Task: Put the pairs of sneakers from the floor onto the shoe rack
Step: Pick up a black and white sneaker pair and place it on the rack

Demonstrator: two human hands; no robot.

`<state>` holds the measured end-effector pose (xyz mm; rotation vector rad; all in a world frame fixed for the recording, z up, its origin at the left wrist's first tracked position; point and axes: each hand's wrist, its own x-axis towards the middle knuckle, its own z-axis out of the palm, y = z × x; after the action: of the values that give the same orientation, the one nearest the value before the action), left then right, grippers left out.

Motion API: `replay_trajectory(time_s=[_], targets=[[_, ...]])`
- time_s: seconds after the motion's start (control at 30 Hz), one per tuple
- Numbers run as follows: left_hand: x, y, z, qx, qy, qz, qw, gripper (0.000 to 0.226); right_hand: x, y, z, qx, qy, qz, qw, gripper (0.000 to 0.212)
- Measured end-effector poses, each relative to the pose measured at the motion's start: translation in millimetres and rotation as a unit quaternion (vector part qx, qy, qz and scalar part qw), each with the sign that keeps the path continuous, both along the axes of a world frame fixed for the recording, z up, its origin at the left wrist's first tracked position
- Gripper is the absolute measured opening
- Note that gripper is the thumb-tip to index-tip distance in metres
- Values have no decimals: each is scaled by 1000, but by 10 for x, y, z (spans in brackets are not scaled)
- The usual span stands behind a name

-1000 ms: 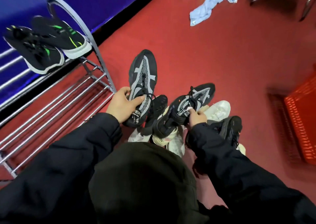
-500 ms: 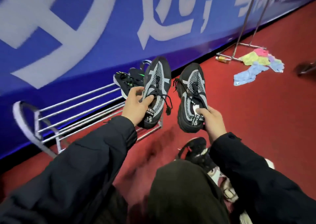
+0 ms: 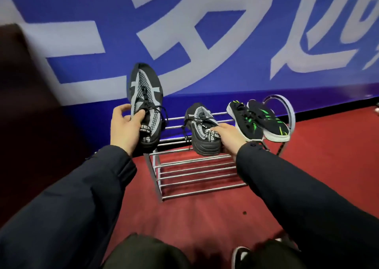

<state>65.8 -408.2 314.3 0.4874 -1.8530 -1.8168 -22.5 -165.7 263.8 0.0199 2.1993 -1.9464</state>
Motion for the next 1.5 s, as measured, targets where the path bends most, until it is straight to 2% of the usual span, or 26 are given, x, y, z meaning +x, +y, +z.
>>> replay_trajectory(time_s=[0.07,0.13,0.27,0.4,0.57,0.6,0.67,0.73,0.77,0.83,0.93,1.0,1.1,1.17,1.3,1.37,1.43,1.5], targets=[[-41,-180,-63,-3,-14,20,1000,34,-227,-314,-129,34,-12,21,999,9],[-144,-303,-63,1,-25,35,999,36,-394,-598,-208,90,-4,40,995,17],[-327,-415,-78,5,-35,45,998,37,-621,-1093,-287,88,-12,55,995,27],[-459,-423,-129,9,-48,41,998,36,-773,-1522,-413,158,21,107,981,31],[-641,-292,-232,24,-65,21,997,38,-767,-1469,-345,232,-1,188,954,45],[-684,-246,-258,27,-74,13,997,39,-773,-1367,-289,209,15,173,962,46],[-797,-123,-322,34,-81,-6,996,37,-697,-1156,-167,53,-3,127,990,52],[-932,5,-412,31,-90,-21,995,35,-600,-997,-91,-95,-31,140,985,45],[-995,71,-460,24,-98,-31,994,36,-587,-950,-83,-110,-26,150,982,41],[-1071,173,-548,-23,-122,-47,991,48,-626,-888,-97,-88,1,124,988,41],[-1116,197,-756,-154,-147,-4,977,64,-830,-830,-281,-8,27,25,999,30],[-1057,203,-902,-179,-156,-6,971,60,-901,-805,-442,51,17,15,998,32],[-942,247,-1054,-225,-166,-36,959,46,-886,-849,-682,120,9,43,992,50],[-922,261,-1098,-265,-173,-41,948,50,-870,-901,-789,159,30,36,986,46],[-916,263,-1120,-283,-170,-49,943,52,-811,-1011,-803,171,43,-49,983,36],[-890,274,-1142,-306,-177,-55,934,51,-800,-1062,-794,187,52,-23,981,43],[-868,306,-1127,-335,-177,-42,924,49,-818,-1050,-782,216,40,21,975,60],[-849,391,-1050,-388,-145,-28,910,45,-779,-887,-693,216,24,51,975,71]])
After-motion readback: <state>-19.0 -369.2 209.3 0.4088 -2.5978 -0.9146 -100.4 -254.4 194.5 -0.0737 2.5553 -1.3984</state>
